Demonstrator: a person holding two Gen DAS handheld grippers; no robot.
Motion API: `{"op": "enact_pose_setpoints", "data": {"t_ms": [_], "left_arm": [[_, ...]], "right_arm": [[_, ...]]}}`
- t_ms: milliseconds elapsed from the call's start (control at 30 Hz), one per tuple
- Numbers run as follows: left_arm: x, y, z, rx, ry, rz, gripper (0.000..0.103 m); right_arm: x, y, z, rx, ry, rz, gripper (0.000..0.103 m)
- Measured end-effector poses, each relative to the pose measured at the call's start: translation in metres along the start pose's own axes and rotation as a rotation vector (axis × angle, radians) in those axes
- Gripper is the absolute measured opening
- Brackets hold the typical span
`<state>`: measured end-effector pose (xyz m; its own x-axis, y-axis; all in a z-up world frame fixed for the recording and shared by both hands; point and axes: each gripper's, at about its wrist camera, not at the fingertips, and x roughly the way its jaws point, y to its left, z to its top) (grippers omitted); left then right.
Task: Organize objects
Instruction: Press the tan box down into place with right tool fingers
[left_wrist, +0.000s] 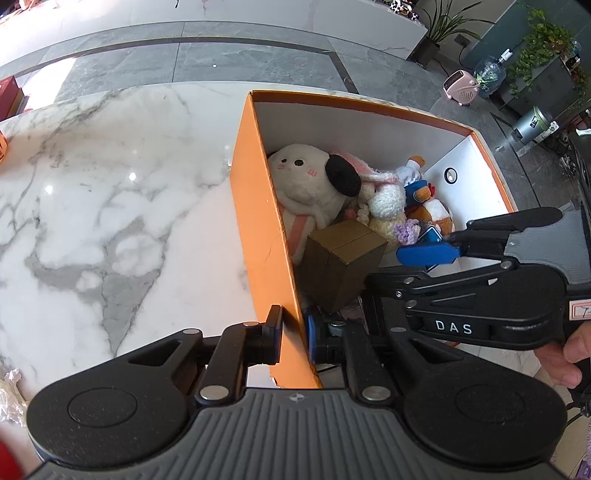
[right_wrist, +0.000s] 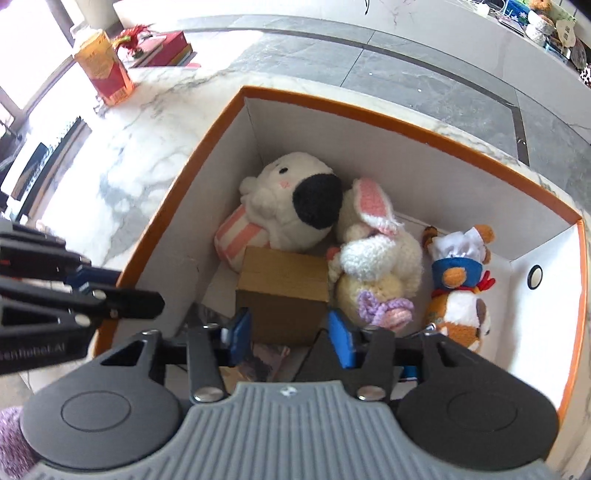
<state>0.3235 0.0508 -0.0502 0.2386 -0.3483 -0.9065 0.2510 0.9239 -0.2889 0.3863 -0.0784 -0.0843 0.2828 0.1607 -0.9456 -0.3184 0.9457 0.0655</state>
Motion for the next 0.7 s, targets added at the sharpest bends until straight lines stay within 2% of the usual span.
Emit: {"op": "enact_pose_setpoints", "data": {"t_ms": [33, 200, 467, 700], "left_arm": [[0.000, 0.000, 0.000, -0.001, 0.000, 0.001, 0.016], [0.000, 0.000, 0.000, -0.008, 0.008, -0.006, 0.016], [0.000, 0.000, -0.001, -0.001, 0.010, -0.013, 0.016], [0.000, 0.000, -0.001, 0.006, 0.007, -0.010, 0.016]], "right_arm": [[0.002, -0.001, -0.001, -0.002, 0.015, 0.011, 0.022], [0.009, -0.019, -0.026, 0.048, 0.059, 0.061, 0.001], [0.024, -0.021, -0.028, 0.144, 0.060, 0.089, 0.000], [0.039, -0.024, -0.033, 0.217, 0.064, 0.073, 0.000]]}}
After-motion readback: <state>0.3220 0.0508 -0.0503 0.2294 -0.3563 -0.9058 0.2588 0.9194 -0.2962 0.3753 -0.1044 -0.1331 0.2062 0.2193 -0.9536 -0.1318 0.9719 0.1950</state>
